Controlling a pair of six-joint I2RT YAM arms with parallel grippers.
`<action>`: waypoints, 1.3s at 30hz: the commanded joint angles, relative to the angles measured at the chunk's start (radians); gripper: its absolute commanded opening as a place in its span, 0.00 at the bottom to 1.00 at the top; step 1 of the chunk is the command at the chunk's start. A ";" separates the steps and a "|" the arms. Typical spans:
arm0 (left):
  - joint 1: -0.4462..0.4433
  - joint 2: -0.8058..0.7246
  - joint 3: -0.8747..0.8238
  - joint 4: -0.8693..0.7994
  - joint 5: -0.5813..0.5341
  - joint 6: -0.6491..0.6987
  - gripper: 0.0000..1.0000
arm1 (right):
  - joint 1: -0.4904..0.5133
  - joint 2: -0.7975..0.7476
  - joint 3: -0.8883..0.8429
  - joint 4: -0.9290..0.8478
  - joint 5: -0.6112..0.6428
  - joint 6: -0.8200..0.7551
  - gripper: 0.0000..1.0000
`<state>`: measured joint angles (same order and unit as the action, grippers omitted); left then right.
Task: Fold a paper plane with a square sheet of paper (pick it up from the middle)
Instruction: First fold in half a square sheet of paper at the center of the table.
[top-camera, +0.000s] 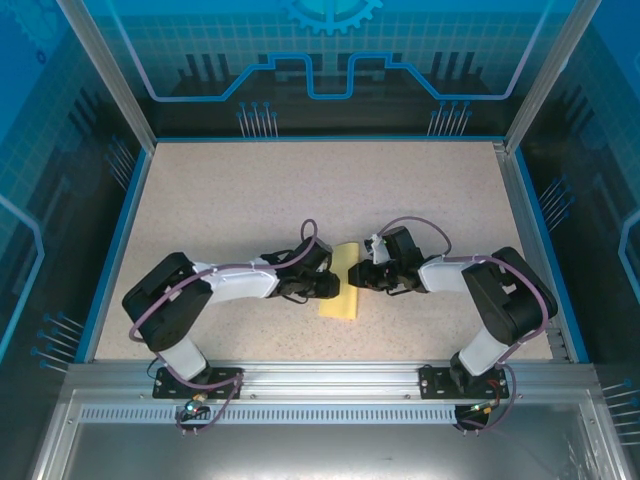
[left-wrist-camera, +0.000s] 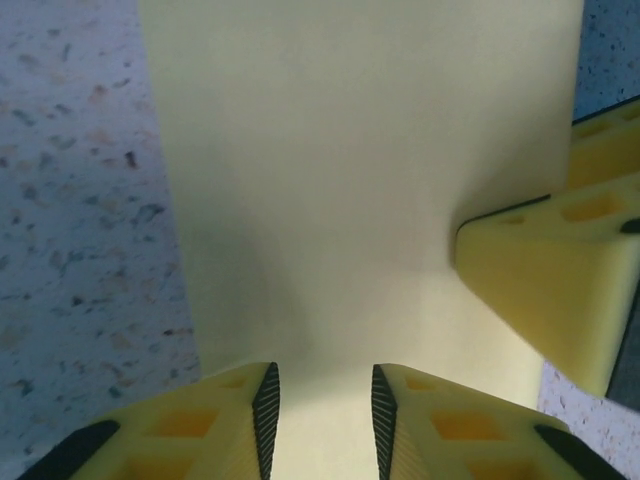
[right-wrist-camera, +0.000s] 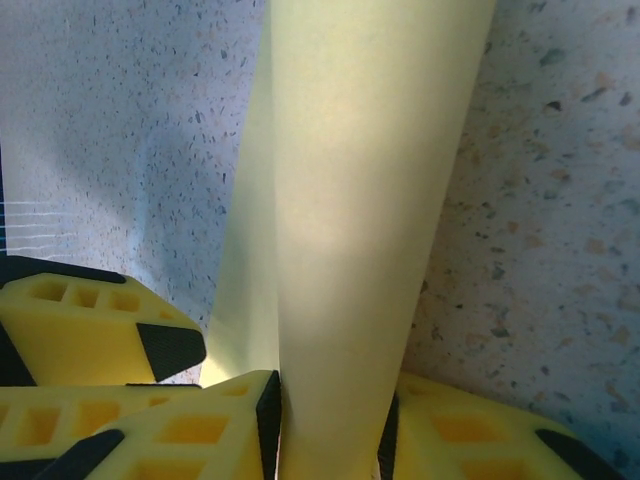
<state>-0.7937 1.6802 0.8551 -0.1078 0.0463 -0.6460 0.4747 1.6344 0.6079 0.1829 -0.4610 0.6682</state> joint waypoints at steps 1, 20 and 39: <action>-0.015 0.034 0.040 -0.058 -0.061 0.030 0.33 | -0.014 -0.014 0.007 -0.037 0.001 -0.017 0.35; -0.029 0.085 0.045 -0.016 -0.018 0.026 0.30 | 0.013 -0.099 0.090 -0.272 0.178 -0.105 0.55; -0.030 0.037 0.037 0.017 0.029 0.019 0.34 | 0.039 -0.038 0.136 -0.350 0.236 -0.161 0.38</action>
<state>-0.8146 1.7405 0.8951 -0.0986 0.0490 -0.6281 0.5045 1.5864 0.7181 -0.1024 -0.2573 0.5430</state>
